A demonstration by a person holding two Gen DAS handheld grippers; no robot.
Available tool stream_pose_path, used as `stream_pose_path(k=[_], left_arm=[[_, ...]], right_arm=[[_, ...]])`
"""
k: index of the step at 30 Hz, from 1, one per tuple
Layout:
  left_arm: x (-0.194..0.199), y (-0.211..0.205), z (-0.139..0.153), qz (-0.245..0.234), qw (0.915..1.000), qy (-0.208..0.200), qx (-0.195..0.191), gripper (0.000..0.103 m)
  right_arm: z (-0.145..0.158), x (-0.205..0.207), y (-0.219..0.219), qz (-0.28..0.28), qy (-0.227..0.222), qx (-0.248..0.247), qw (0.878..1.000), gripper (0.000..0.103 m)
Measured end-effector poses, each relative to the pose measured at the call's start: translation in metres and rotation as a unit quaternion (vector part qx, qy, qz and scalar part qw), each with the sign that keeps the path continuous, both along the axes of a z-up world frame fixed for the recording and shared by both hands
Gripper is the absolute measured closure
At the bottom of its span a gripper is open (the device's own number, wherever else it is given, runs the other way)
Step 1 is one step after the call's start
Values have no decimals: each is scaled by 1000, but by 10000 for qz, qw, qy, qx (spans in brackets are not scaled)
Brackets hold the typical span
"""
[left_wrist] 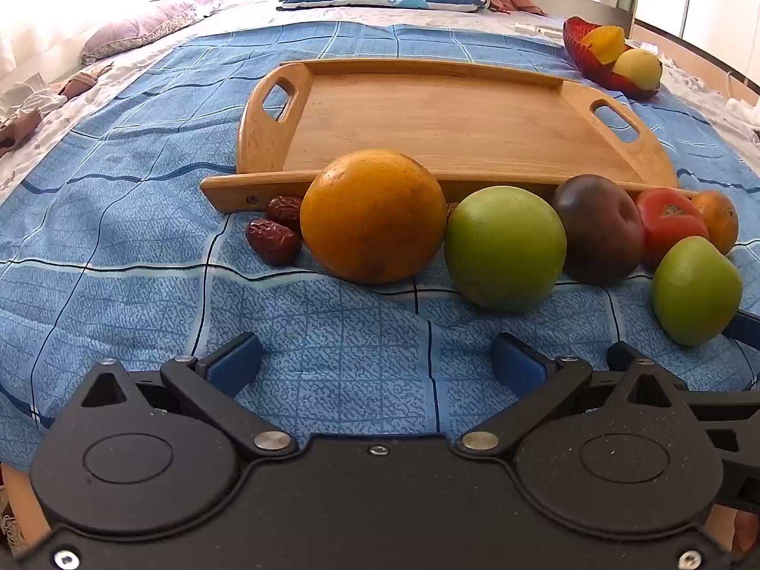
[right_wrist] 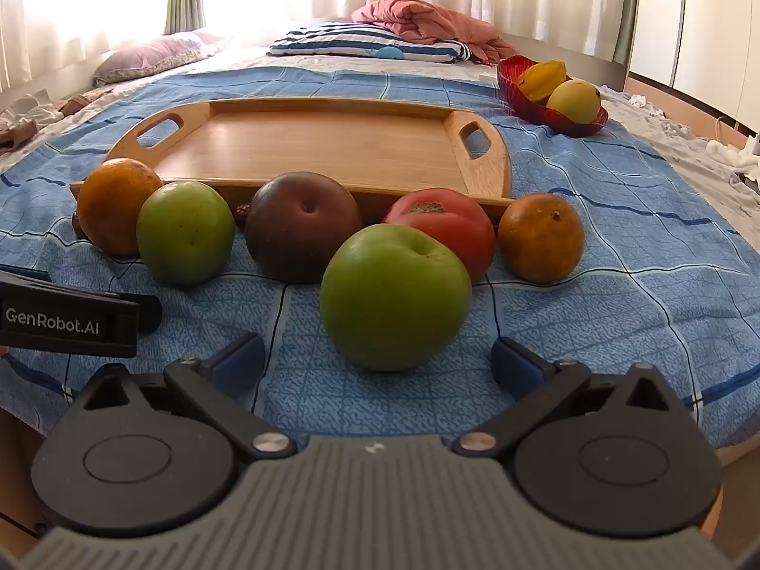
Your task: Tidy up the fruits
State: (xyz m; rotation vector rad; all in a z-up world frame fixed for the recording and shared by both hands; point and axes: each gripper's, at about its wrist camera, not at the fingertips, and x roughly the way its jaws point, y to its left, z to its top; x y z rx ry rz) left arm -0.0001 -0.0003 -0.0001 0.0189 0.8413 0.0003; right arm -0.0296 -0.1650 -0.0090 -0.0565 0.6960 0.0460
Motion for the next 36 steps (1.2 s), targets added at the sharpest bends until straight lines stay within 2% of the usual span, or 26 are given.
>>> stream_pose_path(k=[36], left_arm=[[0, 0, 0, 1, 10000, -13, -13, 0]], right_arm=[[-1, -1, 0, 3, -22, -27, 10000, 0]])
